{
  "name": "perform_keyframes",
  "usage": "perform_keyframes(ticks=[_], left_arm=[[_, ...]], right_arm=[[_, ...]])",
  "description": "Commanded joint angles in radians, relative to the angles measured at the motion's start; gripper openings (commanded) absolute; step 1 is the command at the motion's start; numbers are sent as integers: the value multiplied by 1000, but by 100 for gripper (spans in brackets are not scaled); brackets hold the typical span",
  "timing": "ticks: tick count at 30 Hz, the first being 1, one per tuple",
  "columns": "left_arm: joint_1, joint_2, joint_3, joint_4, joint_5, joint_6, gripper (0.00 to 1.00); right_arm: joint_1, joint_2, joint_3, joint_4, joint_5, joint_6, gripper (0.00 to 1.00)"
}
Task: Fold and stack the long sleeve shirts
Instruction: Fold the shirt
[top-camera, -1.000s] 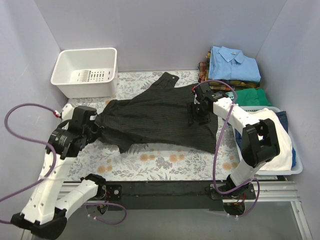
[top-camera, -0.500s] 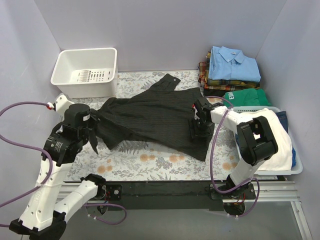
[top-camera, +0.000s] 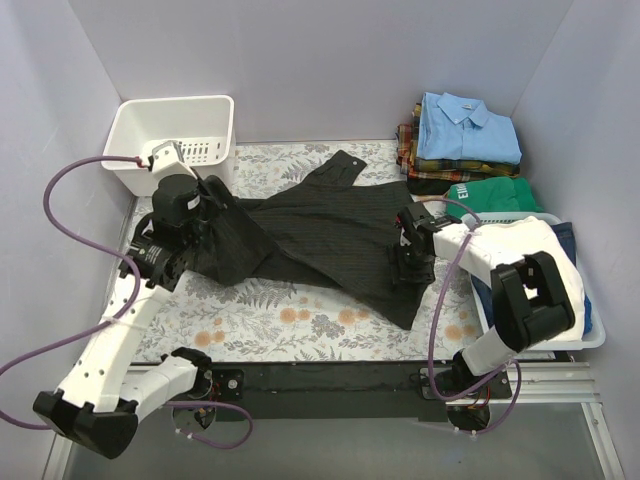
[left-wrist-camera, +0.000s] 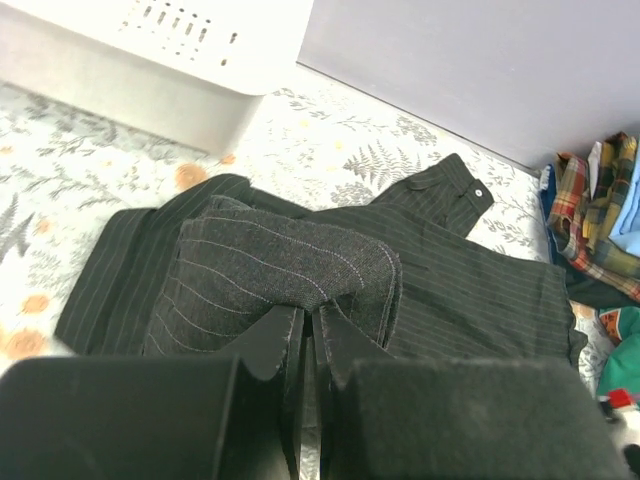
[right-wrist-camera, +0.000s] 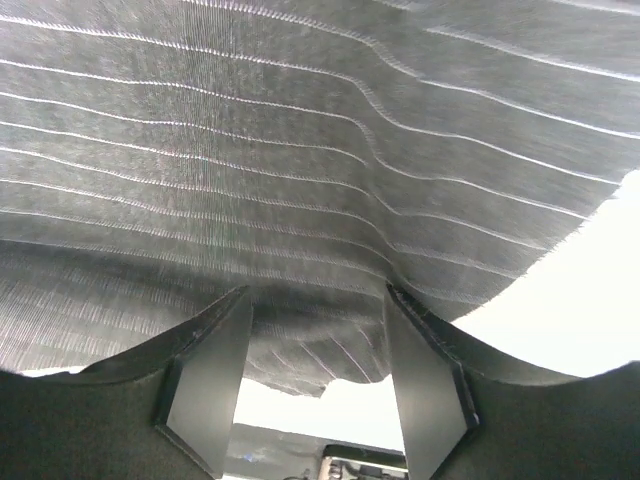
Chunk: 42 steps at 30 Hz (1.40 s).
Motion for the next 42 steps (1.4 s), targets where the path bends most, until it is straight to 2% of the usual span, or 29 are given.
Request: perform_keyframes(ticks=[1,6,15,19,20,31,34,35,36,38,42], left_arm=[[-2,31,-19,126,66,66,0],[-2,17,-57,166,107,76,0],[-2,20,-70,194,155,89,0],[-2,20,-76,197,163,91,0],[-2,20,-76,197,166,89,0],[-2,2,-85,191,167,89,0],[-2,-3,-86,185,172,89,0],[-2,-3,-88,180,170,89,0],[-2,-4,-88,179,173,89,0],[-2,-9,-85,168,169,91,0],[-2,-24,-79,134,154,96,0]], right_arm=[[-7,-152,36,-23,80,8,64],[-7,-252,5,-68,56,14,66],[30,-280,-157,-192,4,108,64],[30,-266,-182,-177,2,120,61],[30,-252,-188,-168,-7,120,57],[34,-180,-237,-66,-62,88,53],[33,-149,-242,-49,-56,80,33],[34,-140,-239,-51,-45,83,20],[34,-140,-237,-56,-44,83,12],[33,-157,-231,-75,-30,91,1],[33,-244,-220,-146,-41,102,1]])
